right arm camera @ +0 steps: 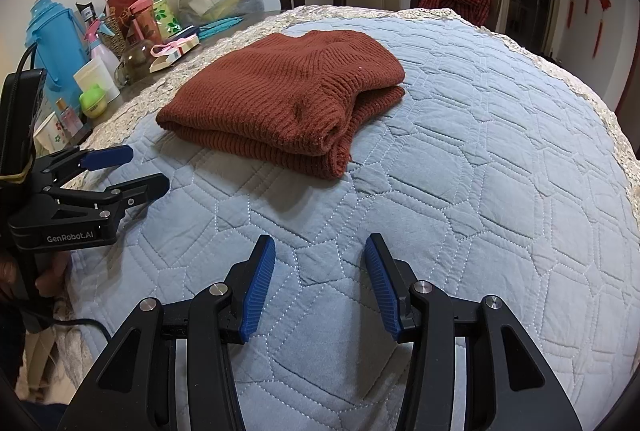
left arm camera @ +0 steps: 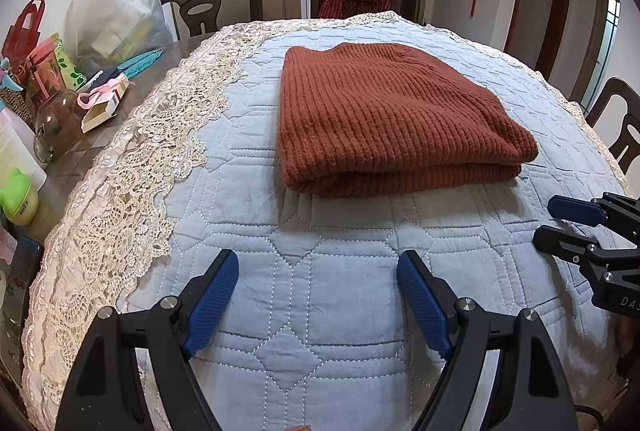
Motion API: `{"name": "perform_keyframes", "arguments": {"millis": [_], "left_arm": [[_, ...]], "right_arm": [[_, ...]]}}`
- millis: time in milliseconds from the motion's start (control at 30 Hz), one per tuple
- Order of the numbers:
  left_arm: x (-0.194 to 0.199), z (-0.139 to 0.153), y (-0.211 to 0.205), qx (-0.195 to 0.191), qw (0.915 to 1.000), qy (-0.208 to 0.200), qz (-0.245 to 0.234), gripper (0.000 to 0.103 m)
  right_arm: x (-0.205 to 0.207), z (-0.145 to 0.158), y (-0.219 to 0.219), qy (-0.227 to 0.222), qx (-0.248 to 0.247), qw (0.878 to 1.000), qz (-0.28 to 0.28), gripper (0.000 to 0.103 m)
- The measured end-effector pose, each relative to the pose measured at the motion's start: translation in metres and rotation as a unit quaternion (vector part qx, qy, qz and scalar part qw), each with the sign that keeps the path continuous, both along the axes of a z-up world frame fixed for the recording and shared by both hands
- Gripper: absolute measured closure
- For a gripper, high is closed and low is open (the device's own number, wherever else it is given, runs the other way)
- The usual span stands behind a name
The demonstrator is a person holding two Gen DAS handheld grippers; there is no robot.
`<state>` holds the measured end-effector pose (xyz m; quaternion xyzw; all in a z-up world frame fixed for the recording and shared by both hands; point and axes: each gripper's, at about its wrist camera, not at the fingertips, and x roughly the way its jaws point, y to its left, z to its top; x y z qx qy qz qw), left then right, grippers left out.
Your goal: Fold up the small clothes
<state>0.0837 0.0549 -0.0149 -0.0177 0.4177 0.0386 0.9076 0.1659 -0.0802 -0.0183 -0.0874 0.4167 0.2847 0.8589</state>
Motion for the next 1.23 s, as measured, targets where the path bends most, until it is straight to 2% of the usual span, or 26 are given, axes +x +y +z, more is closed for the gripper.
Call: {"name": "perform_keyframes", "arguments": {"millis": [1233], "left_arm": [[-0.0002,0.0,-0.0012,0.0,1.0,0.0,0.001,0.019]], "right_arm": [[0.0035,-0.0007,-0.0027,0.002,0.004,1.0,0.0,0.055]]}}
